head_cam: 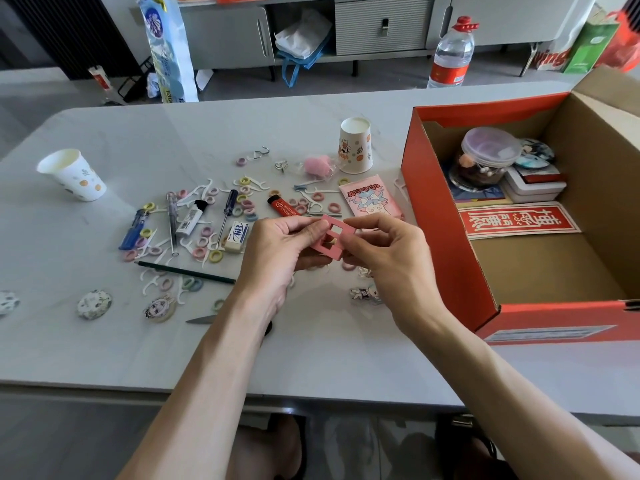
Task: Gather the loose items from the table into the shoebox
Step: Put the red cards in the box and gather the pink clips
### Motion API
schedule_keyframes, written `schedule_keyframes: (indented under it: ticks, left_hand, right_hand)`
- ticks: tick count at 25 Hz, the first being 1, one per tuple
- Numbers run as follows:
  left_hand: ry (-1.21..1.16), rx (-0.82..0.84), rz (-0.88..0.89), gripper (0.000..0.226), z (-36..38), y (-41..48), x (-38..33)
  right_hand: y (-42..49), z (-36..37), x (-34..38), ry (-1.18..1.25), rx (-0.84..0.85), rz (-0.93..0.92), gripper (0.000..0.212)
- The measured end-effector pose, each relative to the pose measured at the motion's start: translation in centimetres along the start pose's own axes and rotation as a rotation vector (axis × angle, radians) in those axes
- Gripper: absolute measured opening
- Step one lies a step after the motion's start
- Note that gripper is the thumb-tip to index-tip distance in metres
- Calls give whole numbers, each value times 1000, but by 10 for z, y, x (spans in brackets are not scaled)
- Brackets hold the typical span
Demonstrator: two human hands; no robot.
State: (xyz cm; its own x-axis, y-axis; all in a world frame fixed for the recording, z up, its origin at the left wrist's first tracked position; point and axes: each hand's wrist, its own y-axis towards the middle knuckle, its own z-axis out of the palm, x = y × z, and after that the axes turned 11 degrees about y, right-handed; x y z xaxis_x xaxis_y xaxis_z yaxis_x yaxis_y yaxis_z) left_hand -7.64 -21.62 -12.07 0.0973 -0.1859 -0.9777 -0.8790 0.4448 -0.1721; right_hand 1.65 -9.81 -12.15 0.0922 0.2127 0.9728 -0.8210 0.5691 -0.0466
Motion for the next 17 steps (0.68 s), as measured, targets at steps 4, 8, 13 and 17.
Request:
schedule_keyframes:
  ticks: [4,8,13,17]
  left_hand:
    - [6,-6,27,7,2,-14,-12]
    - [27,11,80,6,3,-38,-43]
    - [102,33,159,9,12,-73,-90]
    - [181,55,256,17,43,-90,-122]
  right_hand:
    - [-10,-1,11,-60,-1,-27,8]
    - [-33,-6,44,-229,60,-134,17]
    - [-61,-20,104,-776,146,-454,41]
    - [-73,-45,145,-1080,115,-627,45]
